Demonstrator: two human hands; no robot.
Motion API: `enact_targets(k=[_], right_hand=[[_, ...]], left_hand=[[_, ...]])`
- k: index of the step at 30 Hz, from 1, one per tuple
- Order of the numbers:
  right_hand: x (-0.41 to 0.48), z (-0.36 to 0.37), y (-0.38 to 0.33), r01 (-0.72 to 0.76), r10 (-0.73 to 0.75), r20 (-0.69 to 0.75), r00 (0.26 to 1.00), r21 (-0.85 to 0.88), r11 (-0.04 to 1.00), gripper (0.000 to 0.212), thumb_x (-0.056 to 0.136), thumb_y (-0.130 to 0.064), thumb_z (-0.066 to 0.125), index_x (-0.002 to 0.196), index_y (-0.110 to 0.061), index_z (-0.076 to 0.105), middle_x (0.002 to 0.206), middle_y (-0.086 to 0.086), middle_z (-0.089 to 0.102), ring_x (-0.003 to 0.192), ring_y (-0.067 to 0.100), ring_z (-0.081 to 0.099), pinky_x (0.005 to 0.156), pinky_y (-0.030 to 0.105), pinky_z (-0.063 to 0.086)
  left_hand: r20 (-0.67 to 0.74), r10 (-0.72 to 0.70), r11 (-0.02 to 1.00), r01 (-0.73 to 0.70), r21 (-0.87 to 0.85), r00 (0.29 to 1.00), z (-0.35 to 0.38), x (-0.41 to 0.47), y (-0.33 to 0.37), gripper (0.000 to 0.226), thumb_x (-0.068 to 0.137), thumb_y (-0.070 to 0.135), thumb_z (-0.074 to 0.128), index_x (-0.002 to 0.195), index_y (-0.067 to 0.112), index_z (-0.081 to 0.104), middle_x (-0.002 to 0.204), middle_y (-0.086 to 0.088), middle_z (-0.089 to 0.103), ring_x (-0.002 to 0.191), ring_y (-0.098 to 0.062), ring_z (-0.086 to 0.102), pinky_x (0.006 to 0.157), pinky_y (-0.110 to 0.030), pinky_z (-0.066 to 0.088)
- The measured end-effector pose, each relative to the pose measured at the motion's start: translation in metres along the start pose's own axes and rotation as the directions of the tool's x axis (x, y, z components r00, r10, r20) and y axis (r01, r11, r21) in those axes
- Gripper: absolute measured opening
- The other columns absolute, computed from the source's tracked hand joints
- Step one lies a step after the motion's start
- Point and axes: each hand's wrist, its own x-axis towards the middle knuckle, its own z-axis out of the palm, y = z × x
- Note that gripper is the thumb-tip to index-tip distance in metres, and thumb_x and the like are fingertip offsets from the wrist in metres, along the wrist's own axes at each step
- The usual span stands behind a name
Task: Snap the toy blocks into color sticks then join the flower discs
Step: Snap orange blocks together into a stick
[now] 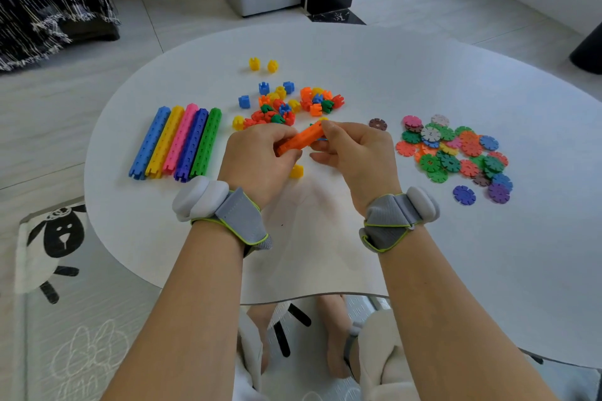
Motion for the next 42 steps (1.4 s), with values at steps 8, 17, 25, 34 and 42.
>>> enact_targets(k=[8,17,25,34,42], right_hand=[[0.031,-0.020,0.008,0.170,-0.290,-0.127,0.949,-0.566,0.807,0.016,0.086,-0.014,0.061,0.091,-0.019,0.075,0.091,-0.006,0.072,0.075,0.009,0.060,0.072,0.014,0.042],[0.060,-0.012,0.017,0.080,-0.125,0.004,0.992,-0.789,0.610,0.029,0.088,-0.032,0.060,0.116,-0.027,0.066,0.122,-0.005,0.063,0.118,0.021,0.052,0.094,0.033,0.043],[0.068,-0.010,0.017,0.098,-0.055,0.081,0.995,-0.810,0.578,0.029,0.092,-0.022,0.053,0.117,-0.028,0.066,0.124,-0.002,0.061,0.109,0.024,0.057,0.089,0.029,0.046],[0.060,-0.010,0.009,0.193,-0.225,0.048,0.973,-0.703,0.685,0.019,0.086,-0.018,0.062,0.102,-0.027,0.067,0.096,-0.009,0.066,0.086,0.008,0.060,0.080,0.022,0.044],[0.041,-0.014,-0.009,0.157,-0.136,0.089,0.987,-0.301,0.941,0.020,0.090,-0.006,0.058,0.097,-0.020,0.071,0.084,-0.003,0.070,0.067,0.001,0.064,0.061,0.012,0.050]], left_hand=[[-0.038,-0.011,1.000,0.012,0.024,0.999,0.010,0.017,-0.008,0.028,0.083,0.019,0.064,0.111,0.022,0.067,0.109,-0.002,0.066,0.102,-0.022,0.057,0.087,-0.027,0.039],[-0.084,-0.027,0.999,0.030,0.027,0.996,0.016,0.036,-0.018,0.029,0.083,0.017,0.063,0.111,0.023,0.067,0.110,-0.001,0.063,0.103,-0.020,0.054,0.086,-0.026,0.038],[-0.075,-0.033,0.999,0.034,0.004,0.997,0.017,0.039,-0.019,0.028,0.083,0.018,0.063,0.110,0.024,0.067,0.107,0.000,0.064,0.102,-0.020,0.054,0.087,-0.029,0.041],[-0.038,-0.052,0.999,0.052,0.010,0.998,0.012,0.039,-0.020,0.026,0.083,0.022,0.064,0.110,0.026,0.065,0.110,0.005,0.062,0.103,-0.015,0.052,0.084,-0.021,0.035],[-0.046,-0.030,0.997,0.027,-0.077,0.998,0.005,0.039,-0.022,0.024,0.083,0.015,0.065,0.105,0.025,0.065,0.099,0.012,0.056,0.088,-0.004,0.045,0.069,-0.008,0.030]])
